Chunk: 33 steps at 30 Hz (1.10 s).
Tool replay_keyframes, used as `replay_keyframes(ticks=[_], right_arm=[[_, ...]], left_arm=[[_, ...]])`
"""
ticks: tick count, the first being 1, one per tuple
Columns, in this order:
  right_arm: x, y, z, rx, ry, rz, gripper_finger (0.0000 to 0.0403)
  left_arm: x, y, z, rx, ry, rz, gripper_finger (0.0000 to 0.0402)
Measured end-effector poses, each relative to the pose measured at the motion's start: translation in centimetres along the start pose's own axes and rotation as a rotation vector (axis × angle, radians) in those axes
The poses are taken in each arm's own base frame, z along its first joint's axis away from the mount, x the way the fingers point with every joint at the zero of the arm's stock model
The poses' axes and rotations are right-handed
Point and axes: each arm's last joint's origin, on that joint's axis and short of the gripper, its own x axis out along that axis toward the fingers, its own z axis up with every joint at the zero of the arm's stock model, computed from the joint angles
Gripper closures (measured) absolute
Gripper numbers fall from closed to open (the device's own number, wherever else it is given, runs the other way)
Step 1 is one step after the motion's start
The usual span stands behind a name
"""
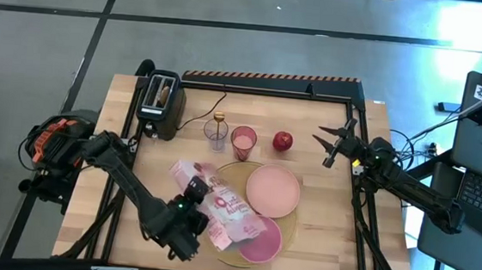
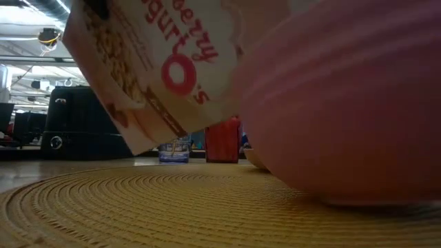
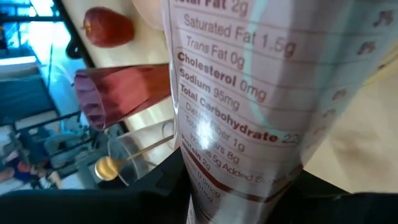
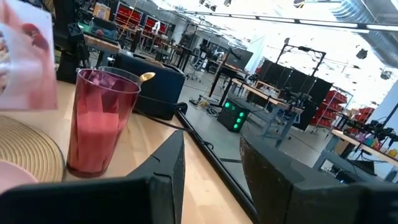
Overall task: Arrange a breakfast setting
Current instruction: Pour the cereal from the pink cereal box into the pink bowl
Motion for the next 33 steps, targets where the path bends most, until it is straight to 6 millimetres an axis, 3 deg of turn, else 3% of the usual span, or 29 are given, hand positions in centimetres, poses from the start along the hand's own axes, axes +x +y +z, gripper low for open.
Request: replay_keyframes(ticks=[6, 16, 26, 33], right_arm=[[0.0, 0.0, 0.0, -0.017, -0.003, 0.007, 0.0276], [0.0, 0.1, -0.1, -0.04, 0.014, 0.014, 0.0276], [0.0, 0.2, -0.5, -0.034, 0.047, 0.026, 0.0276], [0.0, 0.2, -0.5, -0.037, 0.047, 0.025, 0.0276]], left_arm=[[-0.3, 0.2, 0.0, -0.023, -0.018, 0.079, 0.0271], [-3.5, -0.2, 0.2, 0.079, -0.136, 0.237, 0.0271], [-2.0, -1.5, 1.6, 0.236, -0.086, 0.358, 0.0271], [-1.2, -1.0, 1.9, 0.285, -0.048, 0.344, 0.0271]])
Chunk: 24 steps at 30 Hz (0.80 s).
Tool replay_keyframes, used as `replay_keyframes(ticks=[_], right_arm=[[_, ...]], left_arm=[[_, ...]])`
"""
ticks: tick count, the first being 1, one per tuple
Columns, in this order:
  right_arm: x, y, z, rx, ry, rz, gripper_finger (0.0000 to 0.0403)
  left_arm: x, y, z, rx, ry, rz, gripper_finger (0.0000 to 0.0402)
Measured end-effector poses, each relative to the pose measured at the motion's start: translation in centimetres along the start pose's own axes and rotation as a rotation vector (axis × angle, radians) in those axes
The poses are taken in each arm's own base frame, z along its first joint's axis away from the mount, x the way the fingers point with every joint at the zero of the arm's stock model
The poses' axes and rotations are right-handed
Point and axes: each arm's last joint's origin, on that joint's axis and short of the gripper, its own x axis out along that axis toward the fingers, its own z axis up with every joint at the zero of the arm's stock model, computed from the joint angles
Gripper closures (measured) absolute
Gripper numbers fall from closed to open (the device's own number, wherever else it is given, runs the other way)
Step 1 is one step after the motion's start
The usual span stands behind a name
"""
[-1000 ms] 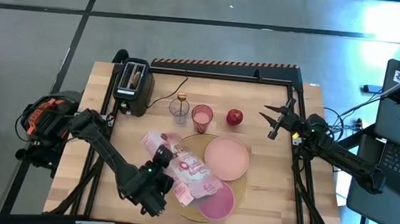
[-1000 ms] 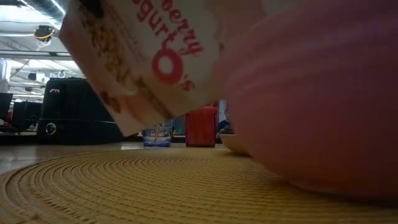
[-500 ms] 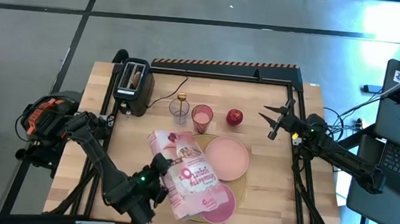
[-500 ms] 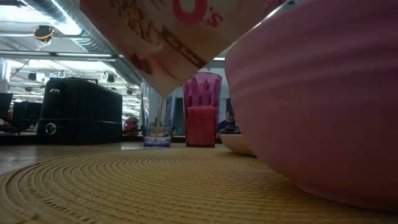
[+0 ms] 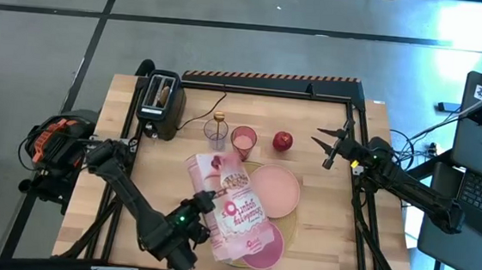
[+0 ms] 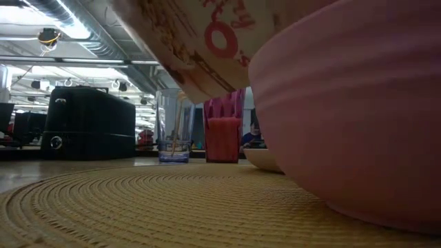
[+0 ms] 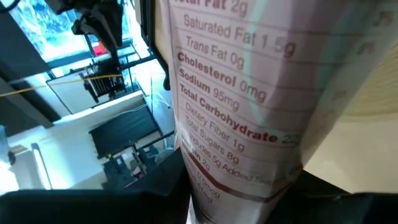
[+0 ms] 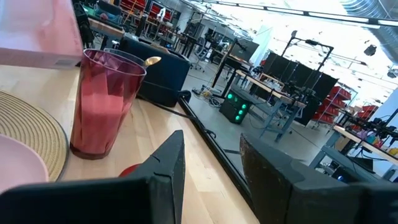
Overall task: Arrange a breakfast setting
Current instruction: Pour the cereal from the pink cereal box into the pink bowl
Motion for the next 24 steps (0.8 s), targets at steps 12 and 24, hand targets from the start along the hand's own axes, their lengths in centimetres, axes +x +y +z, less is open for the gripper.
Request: replay_keyframes(ticks=[12, 24], right_arm=[[0.0, 0.1, -0.22, -0.002, 0.023, 0.009, 0.0276], [0.0, 0.1, -0.23, -0.014, 0.024, 0.01, 0.0276]], left_arm=[[0.69, 0.69, -0.04, 0.17, 0.031, 0.09, 0.0271], [0.46, 0.73, 0.01, 0.219, 0.037, 0.136, 0.0271]])
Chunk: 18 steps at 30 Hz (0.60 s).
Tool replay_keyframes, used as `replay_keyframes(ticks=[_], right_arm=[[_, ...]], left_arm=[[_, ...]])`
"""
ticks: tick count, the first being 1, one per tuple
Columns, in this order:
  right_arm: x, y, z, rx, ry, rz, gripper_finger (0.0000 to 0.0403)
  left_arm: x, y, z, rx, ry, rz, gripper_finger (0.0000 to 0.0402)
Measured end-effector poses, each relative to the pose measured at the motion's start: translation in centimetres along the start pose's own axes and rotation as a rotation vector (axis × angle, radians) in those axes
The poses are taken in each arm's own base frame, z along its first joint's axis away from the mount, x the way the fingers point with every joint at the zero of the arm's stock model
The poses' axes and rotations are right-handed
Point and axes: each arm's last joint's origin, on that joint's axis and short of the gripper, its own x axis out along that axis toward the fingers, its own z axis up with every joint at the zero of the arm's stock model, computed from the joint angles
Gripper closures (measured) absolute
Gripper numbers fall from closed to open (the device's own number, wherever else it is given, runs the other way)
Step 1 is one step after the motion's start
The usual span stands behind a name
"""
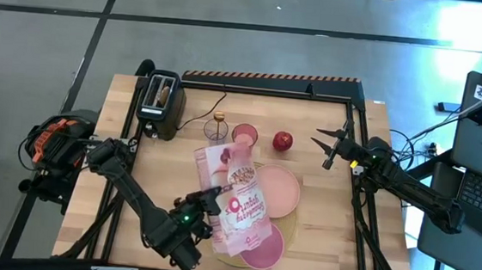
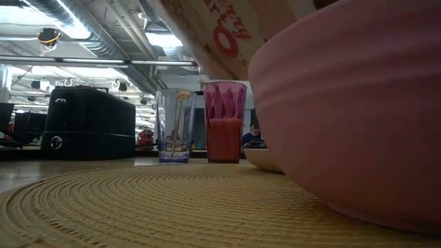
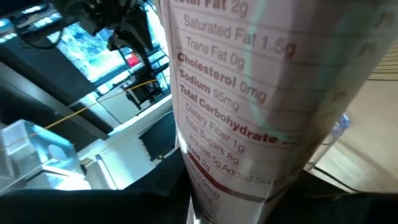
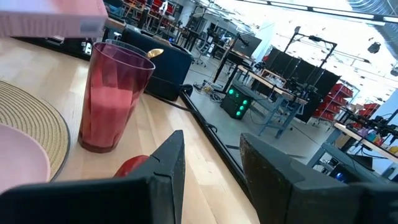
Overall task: Arrange a breakfast setting
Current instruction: Pour the cereal from the pink cereal box into the pink bowl
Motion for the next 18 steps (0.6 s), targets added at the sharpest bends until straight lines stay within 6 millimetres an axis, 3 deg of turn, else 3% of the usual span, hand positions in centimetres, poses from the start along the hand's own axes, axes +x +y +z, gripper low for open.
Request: replay_keyframes(ticks=[18], right_arm=[[0.0, 0.02, -0.04, 0.0, 0.004, 0.002, 0.0276]], left_arm=[[-0.24, 0.38, 0.53, 0.028, 0.002, 0.087, 0.0271]])
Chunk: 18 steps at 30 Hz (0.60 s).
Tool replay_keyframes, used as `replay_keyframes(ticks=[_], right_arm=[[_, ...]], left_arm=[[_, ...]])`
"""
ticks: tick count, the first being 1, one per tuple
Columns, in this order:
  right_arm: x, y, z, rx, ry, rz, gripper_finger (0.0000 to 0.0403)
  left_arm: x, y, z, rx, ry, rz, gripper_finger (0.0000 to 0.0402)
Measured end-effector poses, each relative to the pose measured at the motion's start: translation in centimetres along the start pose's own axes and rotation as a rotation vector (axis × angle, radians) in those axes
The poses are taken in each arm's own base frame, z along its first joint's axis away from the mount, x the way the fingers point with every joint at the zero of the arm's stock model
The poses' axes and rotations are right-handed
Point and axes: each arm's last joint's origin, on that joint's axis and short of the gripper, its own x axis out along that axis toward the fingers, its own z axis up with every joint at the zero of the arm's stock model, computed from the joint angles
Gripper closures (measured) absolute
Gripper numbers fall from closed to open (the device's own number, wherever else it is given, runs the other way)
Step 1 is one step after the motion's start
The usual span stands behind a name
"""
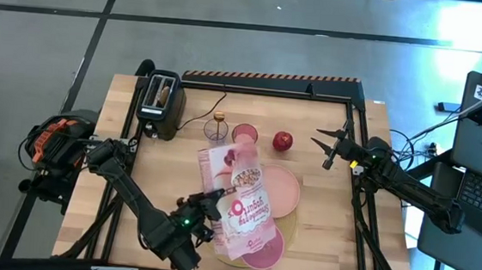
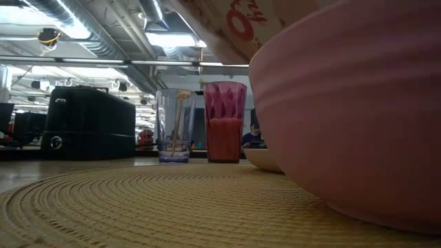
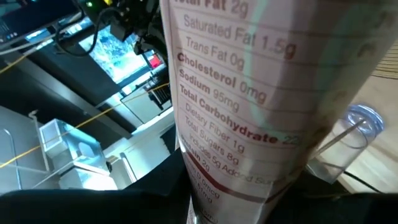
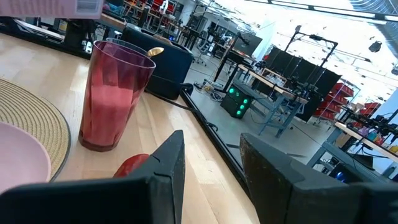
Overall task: Arrange a breakfast setting
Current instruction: Pour the cereal from the pink cereal box into the pink bowl
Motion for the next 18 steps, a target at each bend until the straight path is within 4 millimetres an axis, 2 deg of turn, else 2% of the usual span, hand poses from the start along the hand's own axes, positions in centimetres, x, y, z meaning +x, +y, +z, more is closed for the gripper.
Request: replay_keyframes(ticks=[18], right_arm=[[0.0, 0.0, -0.01, 0.0, 0.001, 0.0, 0.0276]], left_arm=[[0.24, 0.14, 0.04, 0.04, 0.008, 0.01, 0.0271]])
